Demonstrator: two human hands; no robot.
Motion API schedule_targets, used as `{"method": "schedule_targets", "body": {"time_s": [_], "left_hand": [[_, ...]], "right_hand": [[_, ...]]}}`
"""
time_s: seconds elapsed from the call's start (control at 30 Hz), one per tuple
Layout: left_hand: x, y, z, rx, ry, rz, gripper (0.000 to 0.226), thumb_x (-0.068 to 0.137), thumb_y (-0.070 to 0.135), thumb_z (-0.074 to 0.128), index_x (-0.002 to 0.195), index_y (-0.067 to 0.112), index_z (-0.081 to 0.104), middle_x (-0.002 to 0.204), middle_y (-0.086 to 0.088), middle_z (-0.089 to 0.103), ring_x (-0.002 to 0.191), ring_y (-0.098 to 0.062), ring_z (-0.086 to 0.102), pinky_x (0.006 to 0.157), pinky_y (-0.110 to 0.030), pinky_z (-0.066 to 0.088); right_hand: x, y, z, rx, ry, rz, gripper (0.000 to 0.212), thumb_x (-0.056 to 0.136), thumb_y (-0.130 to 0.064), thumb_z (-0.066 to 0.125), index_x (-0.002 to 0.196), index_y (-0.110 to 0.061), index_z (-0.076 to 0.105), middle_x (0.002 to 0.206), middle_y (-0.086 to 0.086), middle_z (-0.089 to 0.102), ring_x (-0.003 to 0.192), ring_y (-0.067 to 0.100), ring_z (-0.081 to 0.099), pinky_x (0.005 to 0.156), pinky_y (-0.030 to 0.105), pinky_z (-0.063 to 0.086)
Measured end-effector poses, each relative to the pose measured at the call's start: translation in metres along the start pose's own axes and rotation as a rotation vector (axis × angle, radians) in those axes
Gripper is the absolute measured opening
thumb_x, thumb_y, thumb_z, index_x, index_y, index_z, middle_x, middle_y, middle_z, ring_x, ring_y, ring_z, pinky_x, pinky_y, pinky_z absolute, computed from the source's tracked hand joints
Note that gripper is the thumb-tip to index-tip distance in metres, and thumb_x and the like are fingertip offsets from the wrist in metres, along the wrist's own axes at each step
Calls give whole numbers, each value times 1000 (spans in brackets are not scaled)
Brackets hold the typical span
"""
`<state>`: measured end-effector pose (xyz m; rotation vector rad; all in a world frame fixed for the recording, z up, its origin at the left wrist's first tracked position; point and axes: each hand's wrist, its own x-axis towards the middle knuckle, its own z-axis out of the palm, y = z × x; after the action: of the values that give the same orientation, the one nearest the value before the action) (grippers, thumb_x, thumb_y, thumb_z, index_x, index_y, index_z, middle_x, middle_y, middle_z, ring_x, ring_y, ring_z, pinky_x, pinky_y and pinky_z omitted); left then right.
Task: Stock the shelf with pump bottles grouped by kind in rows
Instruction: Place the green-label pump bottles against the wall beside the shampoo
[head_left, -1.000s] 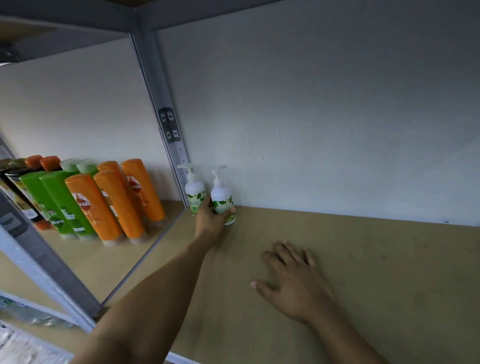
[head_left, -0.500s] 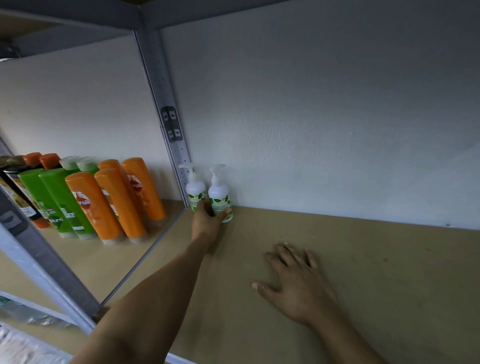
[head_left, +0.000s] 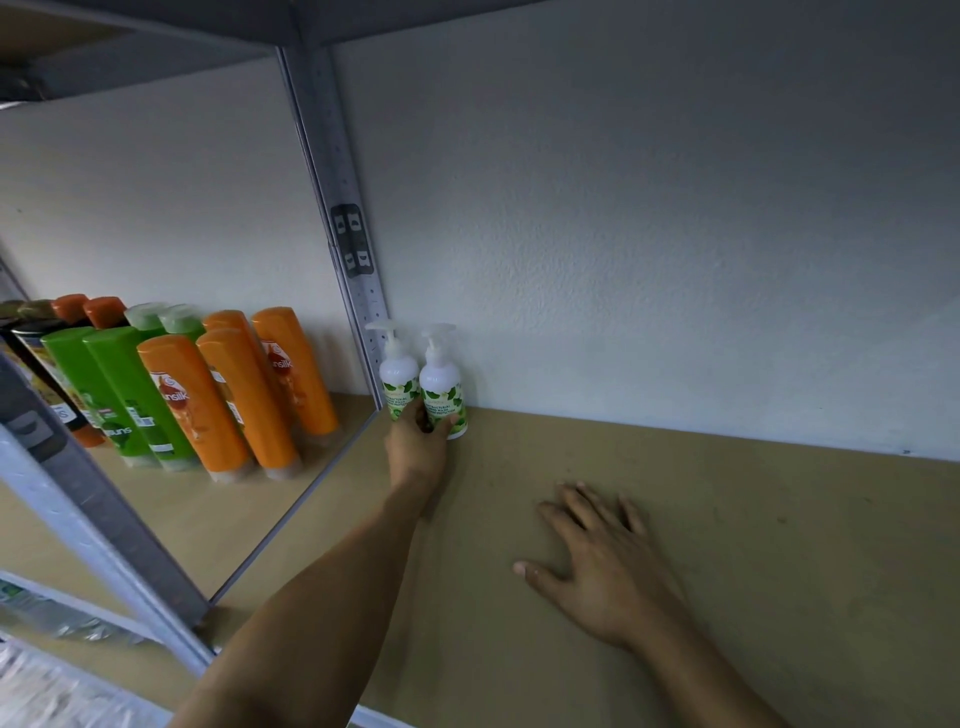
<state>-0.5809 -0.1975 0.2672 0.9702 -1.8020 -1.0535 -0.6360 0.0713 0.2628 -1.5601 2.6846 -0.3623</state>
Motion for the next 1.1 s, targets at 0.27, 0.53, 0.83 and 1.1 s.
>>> {"method": "schedule_targets", "body": {"time_s": [0.27,0.53,0.83,1.1], "left_hand": [[-9,-8,-37,-26,173,-59,42,83,14,78,122,15,61,103,2,65,98,-16,63,86,-31,49],[43,-26,-60,102,-47,-108,63,85,21,78,141,13,51,132,-3,62,120,-20,58,103,-35,46],[47,-23,-50,244,-80,-71,56,78,35,80,131,28,61,122,0,70,111,-23,65,95,-41,53],[39,-18,-45,232,-23,-83,45,84,30,75,127,23,62,123,-3,69,113,-26,63,89,-36,49]], "right_hand": [[0,-1,-1,-45,-7,20,92,76,-88,14,152,-38,27,167,-8,13,154,10,3,124,46,-1],[2,-3,-1,-53,-28,31,91,77,-89,12,154,-41,23,167,-12,6,153,7,-2,124,45,-3],[2,-5,-3,-53,-12,30,106,66,-93,-6,154,-41,23,167,-14,6,153,5,-2,124,42,-3],[3,-5,-1,-74,-21,39,98,73,-93,1,154,-43,22,167,-15,5,153,4,-4,124,42,-4]]}}
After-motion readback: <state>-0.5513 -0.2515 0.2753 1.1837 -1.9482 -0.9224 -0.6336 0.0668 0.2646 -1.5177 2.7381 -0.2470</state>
